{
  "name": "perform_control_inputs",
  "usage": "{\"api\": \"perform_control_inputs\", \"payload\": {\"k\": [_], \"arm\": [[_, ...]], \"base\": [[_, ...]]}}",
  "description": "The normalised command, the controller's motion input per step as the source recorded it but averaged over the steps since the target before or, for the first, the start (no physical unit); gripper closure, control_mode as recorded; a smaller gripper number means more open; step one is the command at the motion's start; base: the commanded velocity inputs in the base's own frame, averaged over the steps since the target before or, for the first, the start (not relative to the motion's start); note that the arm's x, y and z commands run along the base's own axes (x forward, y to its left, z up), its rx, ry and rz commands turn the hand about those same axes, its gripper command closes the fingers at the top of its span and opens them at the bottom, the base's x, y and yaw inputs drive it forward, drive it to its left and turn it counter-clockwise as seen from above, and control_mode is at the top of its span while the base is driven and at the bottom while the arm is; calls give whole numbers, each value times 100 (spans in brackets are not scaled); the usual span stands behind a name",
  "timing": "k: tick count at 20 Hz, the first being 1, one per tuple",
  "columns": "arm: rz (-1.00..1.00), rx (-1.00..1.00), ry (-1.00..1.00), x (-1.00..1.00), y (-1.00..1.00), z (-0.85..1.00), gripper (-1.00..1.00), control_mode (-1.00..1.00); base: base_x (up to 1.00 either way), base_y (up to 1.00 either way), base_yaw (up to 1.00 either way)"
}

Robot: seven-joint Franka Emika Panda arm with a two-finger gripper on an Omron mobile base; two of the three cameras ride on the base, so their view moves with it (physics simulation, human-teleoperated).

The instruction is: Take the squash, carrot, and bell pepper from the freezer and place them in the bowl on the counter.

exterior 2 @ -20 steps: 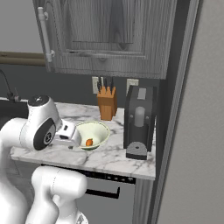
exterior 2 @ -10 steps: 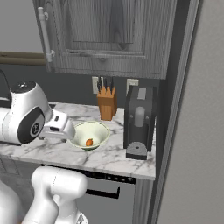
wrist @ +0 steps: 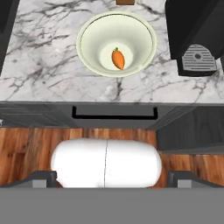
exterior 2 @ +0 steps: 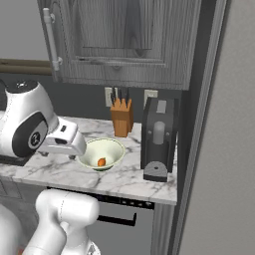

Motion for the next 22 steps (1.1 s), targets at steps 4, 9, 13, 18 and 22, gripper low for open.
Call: {"api": "perform_control_inputs", "payload": {"k": [4,9,13,18,22], "arm": [[0,0,0,-29,-13,0,-100,-100],[0,0,0,-25,0,0,-100,-100],[0,0,0,-16,0,0,-100,-100],[0,0,0,-12,0,0,-100,100],[0,0,0,0,0,0,-100,100]], "base": [[0,0,0],[0,0,0],[0,0,0],[-35,0,0],[-93,0,0]]}}
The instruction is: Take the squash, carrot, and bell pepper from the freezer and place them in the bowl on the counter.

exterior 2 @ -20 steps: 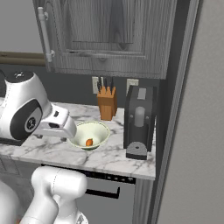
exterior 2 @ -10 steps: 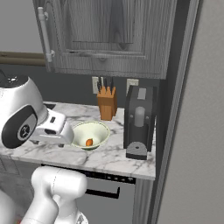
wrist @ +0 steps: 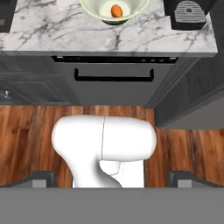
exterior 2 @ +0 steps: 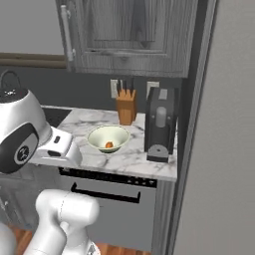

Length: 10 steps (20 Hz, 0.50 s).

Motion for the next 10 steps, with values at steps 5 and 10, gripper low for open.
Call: {"api": "perform_control_inputs", "payload": {"k": [5,10], "arm": [[0,0,0,0,0,0,-100,100],[0,0,0,0,0,0,-100,100]], "base": [[-95,-11,0],[-54,-66,0]]}}
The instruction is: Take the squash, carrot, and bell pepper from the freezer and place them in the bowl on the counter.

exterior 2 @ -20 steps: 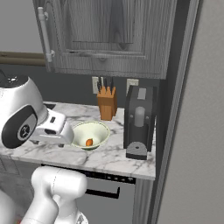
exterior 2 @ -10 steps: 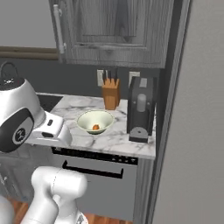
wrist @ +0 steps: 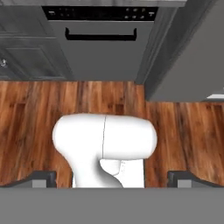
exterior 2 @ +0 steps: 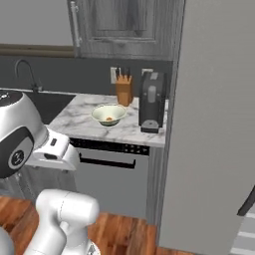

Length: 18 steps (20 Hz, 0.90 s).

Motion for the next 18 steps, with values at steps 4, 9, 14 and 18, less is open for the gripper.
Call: {"api": "perform_control_inputs", "payload": {"k": [4,9,14,18], "arm": [[0,0,0,0,0,0,-100,100],[0,0,0,0,0,0,-100,100],[0,0,0,0,0,0,-100,100],[0,0,0,0,0,0,-100,100]], "base": [[-1,-96,0],[0,-100,0],[9,-98,0],[18,-92,0]]}}
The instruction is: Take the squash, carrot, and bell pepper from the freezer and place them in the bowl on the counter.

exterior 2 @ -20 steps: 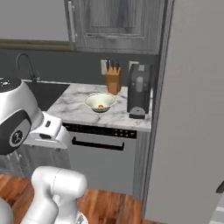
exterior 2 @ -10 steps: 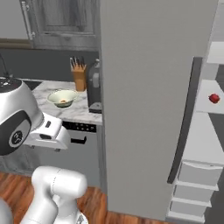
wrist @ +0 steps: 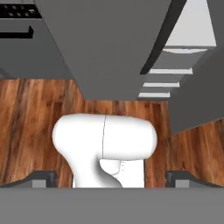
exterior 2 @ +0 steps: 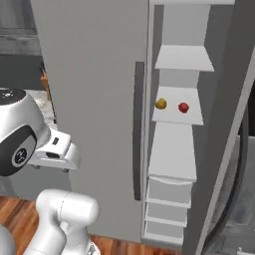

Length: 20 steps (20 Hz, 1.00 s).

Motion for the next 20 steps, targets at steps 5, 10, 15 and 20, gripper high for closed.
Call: {"api": "perform_control_inputs", "payload": {"k": [5,10,15,20], "arm": [[0,0,0,0,0,0,-100,100],[0,0,0,0,0,0,-100,100],[0,0,0,0,0,0,-100,100],[0,0,0,0,0,0,-100,100]], "base": [[36,-74,0],[51,-51,0],[49,-34,0],[48,-36,0]]}}
